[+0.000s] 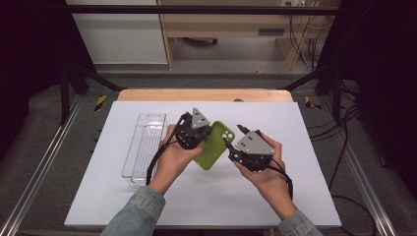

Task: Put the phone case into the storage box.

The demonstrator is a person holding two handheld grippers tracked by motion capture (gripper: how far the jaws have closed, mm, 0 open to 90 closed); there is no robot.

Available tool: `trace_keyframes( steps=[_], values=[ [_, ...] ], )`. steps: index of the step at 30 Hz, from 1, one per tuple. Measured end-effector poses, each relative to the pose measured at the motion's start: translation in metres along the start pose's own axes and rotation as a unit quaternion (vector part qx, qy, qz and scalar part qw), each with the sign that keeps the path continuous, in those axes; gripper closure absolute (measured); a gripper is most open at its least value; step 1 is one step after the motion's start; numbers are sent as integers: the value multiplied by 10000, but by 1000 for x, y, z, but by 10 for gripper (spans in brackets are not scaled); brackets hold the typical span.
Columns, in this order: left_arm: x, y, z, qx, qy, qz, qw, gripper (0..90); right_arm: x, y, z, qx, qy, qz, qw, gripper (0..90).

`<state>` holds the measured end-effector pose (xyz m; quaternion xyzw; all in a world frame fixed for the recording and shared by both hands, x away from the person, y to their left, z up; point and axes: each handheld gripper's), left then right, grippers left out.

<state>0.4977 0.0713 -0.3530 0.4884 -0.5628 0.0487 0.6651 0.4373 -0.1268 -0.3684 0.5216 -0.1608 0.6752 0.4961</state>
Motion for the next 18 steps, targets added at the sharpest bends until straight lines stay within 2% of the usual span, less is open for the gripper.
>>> trace_keyframes(
  steps=[4,10,15,18],
  values=[
    [-3,0,-2,10,60,29,10000,869,-3,1,5,163,-290,102,9994,330],
    [-6,0,-5,40,91,36,9999,868,-10,-2,12,284,-461,100,9985,238],
    [-6,2,-6,71,107,80,9999,869,-13,-3,13,375,-601,121,9974,91],
    [-7,3,-7,86,107,96,9999,869,-15,-1,14,394,-699,209,9966,70]
  ],
)
Point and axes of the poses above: each handheld gripper's, and its own axes: y roughly backward along the jaws, x roughly out of its top, z roughly to its right, and after that the axes turned 4 degrees about y, right-handed
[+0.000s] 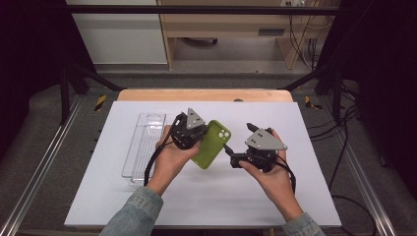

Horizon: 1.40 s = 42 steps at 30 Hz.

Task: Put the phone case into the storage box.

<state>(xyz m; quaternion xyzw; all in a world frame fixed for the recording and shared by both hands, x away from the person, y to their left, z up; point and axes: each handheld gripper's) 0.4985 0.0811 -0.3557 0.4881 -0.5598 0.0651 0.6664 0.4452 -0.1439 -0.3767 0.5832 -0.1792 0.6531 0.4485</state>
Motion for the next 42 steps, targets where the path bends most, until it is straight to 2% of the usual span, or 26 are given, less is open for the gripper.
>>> trace_keyframes(
  steps=[8,20,30,35,42],
  values=[
    [-3,1,-2,66,64,139,9999,869,-6,9,7,-43,-169,178,9997,62],
    [-3,5,-2,83,81,266,9996,869,-17,19,17,-242,-419,184,9987,62],
    [-6,9,-6,119,154,412,9990,869,-28,25,22,-236,-646,171,9975,61],
    [-8,10,-6,136,176,522,9984,869,-35,27,26,-251,-893,200,9955,66],
    [-10,13,-6,155,216,638,9976,869,-46,30,28,-284,-999,217,9944,66]
  ],
)
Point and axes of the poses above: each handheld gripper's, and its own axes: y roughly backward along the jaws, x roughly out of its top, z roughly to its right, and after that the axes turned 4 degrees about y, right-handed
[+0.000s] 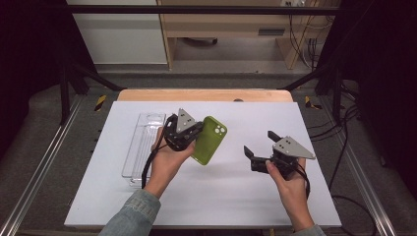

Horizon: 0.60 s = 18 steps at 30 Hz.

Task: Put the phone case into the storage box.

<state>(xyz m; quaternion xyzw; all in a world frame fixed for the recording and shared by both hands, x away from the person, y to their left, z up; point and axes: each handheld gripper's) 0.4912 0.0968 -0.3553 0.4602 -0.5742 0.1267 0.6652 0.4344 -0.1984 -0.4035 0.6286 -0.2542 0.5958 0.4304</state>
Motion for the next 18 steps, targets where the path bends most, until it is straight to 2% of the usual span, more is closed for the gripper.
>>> trace_keyframes(
  steps=[7,13,18],
  values=[
    [-2,2,-1,-7,125,171,9998,869,-18,3,0,-194,-106,145,9997,58],
    [1,9,-5,27,156,257,9995,869,-30,9,1,-286,-108,202,9993,53],
    [4,14,-10,34,96,335,9994,869,-43,13,1,-281,-132,152,9994,52]
  ],
)
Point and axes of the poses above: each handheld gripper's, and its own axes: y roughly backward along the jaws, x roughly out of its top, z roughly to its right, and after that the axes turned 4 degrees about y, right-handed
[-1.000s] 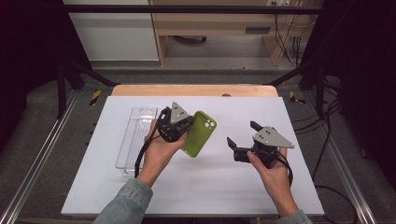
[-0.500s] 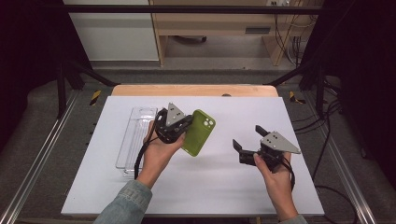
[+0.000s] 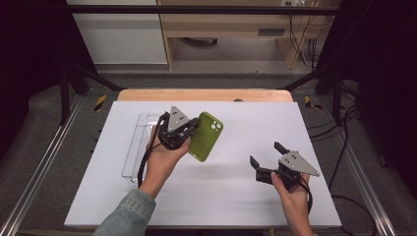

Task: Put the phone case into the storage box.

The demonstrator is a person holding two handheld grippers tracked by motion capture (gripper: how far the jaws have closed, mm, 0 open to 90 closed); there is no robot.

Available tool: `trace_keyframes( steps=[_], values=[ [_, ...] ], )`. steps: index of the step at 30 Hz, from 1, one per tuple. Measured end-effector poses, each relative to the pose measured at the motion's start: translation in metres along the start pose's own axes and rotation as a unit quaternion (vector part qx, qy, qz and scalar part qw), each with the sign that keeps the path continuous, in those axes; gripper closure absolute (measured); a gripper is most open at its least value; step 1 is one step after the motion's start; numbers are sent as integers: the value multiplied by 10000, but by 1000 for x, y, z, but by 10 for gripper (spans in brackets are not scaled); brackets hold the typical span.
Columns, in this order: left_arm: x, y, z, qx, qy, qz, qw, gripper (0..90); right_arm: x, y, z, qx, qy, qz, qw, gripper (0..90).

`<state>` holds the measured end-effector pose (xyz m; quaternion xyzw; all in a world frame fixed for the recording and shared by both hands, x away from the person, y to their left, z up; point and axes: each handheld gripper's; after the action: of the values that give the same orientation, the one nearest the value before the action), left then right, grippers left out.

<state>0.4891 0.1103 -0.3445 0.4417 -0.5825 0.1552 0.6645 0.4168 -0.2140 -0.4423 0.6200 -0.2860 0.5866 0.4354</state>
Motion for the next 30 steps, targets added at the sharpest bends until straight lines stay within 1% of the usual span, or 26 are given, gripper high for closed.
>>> trace_keyframes(
  steps=[3,4,5,6,7,9,12,17,20,22,25,27,29,30],
  values=[
    [3,4,-6,51,69,72,9999,869,-8,4,2,-48,-36,-41,10000,53],
    [4,5,-7,79,44,112,9999,869,-10,5,3,-36,-38,-51,10000,52],
    [4,6,-9,101,60,124,9999,869,-12,6,4,-39,-23,-62,10000,52],
    [4,7,-11,105,120,103,9998,869,-13,7,5,-39,-8,-74,10000,52],
    [5,8,-14,138,104,140,9998,869,-15,8,5,-37,-23,-77,10000,52],
    [6,10,-19,182,151,148,9996,869,-17,10,7,-49,-19,-75,10000,52],
    [8,11,-24,257,163,175,9994,869,-19,12,10,-63,3,-73,10000,52],
    [12,15,-34,368,290,270,9985,869,-21,15,14,-96,-50,-62,9999,52],
    [13,19,-40,439,448,313,9975,869,-22,15,16,-111,-67,-72,9999,52],
    [13,21,-43,493,486,332,9970,870,-23,15,16,-124,-57,-70,9999,52],
    [13,23,-48,536,459,292,9971,870,-25,14,15,-122,-91,-86,9998,53],
    [14,25,-53,588,439,287,9969,870,-25,14,15,-108,-58,-98,9999,52],
    [15,27,-56,682,345,270,9967,870,-25,13,14,-78,-56,-92,9999,49],
    [15,28,-59,717,329,268,9965,870,-26,13,15,-79,-58,-84,9999,48]
  ],
)
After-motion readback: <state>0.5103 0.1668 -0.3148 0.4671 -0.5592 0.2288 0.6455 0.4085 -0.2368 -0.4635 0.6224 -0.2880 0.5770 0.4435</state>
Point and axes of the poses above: each handheld gripper's, and its own axes: y roughly backward along the jaws, x roughly out of its top, z roughly to its right, and after that the axes turned 4 degrees about y, right-handed
